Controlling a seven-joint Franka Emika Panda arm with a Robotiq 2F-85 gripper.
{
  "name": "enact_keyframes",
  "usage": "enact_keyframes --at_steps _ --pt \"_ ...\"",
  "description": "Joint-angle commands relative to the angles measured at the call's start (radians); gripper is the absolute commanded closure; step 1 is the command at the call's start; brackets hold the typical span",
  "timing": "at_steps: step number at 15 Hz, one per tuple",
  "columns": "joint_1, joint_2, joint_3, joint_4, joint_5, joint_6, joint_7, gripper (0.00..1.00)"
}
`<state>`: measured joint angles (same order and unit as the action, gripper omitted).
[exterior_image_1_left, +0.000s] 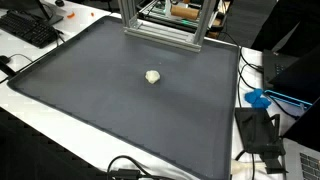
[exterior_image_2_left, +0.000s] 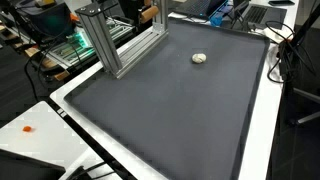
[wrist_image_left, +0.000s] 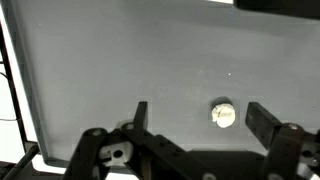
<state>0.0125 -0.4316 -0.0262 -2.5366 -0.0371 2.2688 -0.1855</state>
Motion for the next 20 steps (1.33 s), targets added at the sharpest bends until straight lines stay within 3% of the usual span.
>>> enact_keyframes --at_steps 1,5,15,20 --pt "0.004 0.0 -0.004 0.002 -0.002 -0.003 0.002 0.0" --pt "0.01 -0.02 0.018 0.012 0.024 -0.035 0.076 0.0" --pt "0.06 -0.213 0.226 -0.027 0.099 -0.161 0.564 0.0" --pt "0.122 -0.286 0.245 -0.034 0.104 -0.279 0.522 0.0"
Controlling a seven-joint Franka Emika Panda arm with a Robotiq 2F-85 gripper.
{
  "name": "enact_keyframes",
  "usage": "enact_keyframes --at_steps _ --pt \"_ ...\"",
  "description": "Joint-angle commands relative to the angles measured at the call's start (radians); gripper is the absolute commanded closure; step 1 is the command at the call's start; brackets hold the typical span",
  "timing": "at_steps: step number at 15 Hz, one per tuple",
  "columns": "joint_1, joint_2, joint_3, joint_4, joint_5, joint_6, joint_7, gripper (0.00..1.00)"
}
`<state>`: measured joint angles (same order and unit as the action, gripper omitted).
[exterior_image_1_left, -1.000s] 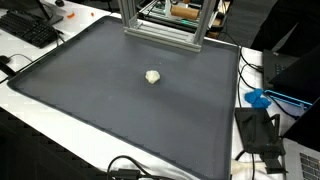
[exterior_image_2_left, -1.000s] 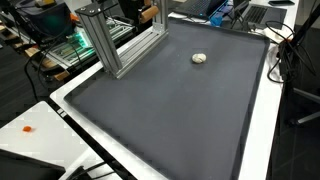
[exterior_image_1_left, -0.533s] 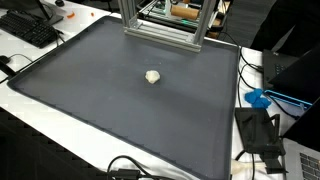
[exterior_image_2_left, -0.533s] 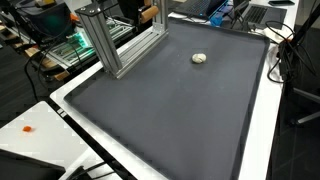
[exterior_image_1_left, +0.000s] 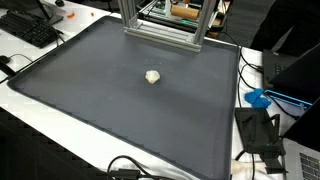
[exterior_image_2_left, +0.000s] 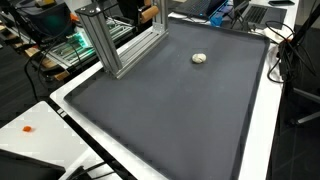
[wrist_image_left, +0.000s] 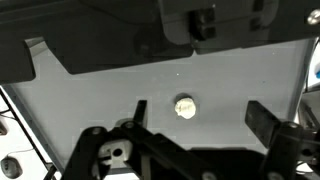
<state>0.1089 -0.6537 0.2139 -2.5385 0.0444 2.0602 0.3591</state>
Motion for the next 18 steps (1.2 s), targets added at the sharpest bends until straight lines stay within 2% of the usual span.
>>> enact_keyframes --at_steps 1,5,10,18 --pt "0.033 -0.073 0.005 -0.034 0.023 -0.09 -0.031 0.0" --pt "0.07 -0.093 -0.004 -0.04 0.05 -0.139 -0.085 0.0" --pt "0.105 -0.089 -0.006 -0.064 0.067 -0.138 -0.164 0.0" --pt "0.109 -0.093 0.002 -0.089 0.096 -0.142 -0.148 0.0"
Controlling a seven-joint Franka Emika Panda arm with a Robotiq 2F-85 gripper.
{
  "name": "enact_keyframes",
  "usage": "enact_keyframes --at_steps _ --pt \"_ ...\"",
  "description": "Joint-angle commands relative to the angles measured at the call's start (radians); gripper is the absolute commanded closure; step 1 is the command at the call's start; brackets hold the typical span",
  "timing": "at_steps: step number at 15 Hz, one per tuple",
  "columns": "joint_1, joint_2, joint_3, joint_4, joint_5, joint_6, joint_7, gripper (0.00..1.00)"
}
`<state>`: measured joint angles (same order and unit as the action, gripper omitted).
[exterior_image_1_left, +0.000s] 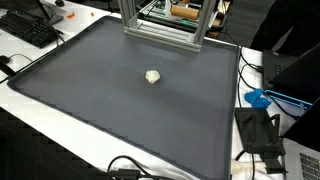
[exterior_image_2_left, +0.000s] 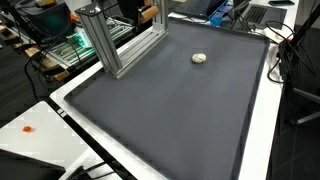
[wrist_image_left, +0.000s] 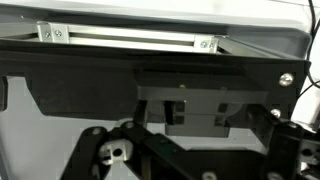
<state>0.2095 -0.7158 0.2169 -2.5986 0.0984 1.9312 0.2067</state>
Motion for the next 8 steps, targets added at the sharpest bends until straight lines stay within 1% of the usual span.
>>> enact_keyframes --at_steps 1,8 --pt "0.008 -0.032 -0.001 -0.031 0.048 -0.011 0.007 0.0" --pt "0.004 -0.034 0.003 -0.047 0.058 0.005 0.012 0.0"
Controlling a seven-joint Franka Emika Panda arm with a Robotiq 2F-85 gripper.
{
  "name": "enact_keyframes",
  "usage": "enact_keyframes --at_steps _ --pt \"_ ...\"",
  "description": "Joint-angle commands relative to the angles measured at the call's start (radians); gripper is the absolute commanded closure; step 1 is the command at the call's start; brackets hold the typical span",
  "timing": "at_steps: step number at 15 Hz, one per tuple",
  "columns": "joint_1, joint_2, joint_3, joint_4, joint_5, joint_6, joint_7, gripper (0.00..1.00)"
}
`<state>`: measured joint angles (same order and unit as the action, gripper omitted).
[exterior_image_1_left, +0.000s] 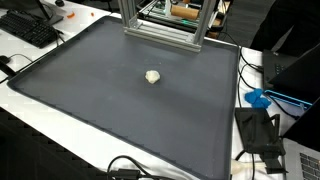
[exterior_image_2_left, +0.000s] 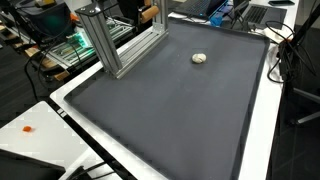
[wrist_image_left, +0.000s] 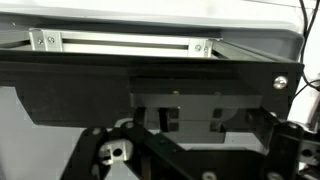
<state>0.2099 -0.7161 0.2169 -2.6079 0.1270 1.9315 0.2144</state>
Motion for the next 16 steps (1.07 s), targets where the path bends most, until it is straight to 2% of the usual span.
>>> enact_keyframes --at_steps 1,9,10,11,12,13,16 --pt "0.001 -0.033 0.004 -0.039 0.028 0.009 0.008 0.01" --pt "0.0 -0.03 0.004 -0.047 0.031 0.025 0.012 0.17" --pt "-0.001 -0.03 0.005 -0.047 0.03 0.024 0.013 0.25" --pt "-0.001 -0.03 0.005 -0.046 0.029 0.024 0.014 0.29" --pt "-0.001 -0.03 0.005 -0.047 0.029 0.023 0.014 0.41" --pt "-0.001 -0.029 0.005 -0.047 0.029 0.023 0.014 0.58" --pt "-0.009 -0.028 0.002 -0.049 0.028 0.023 0.013 0.78"
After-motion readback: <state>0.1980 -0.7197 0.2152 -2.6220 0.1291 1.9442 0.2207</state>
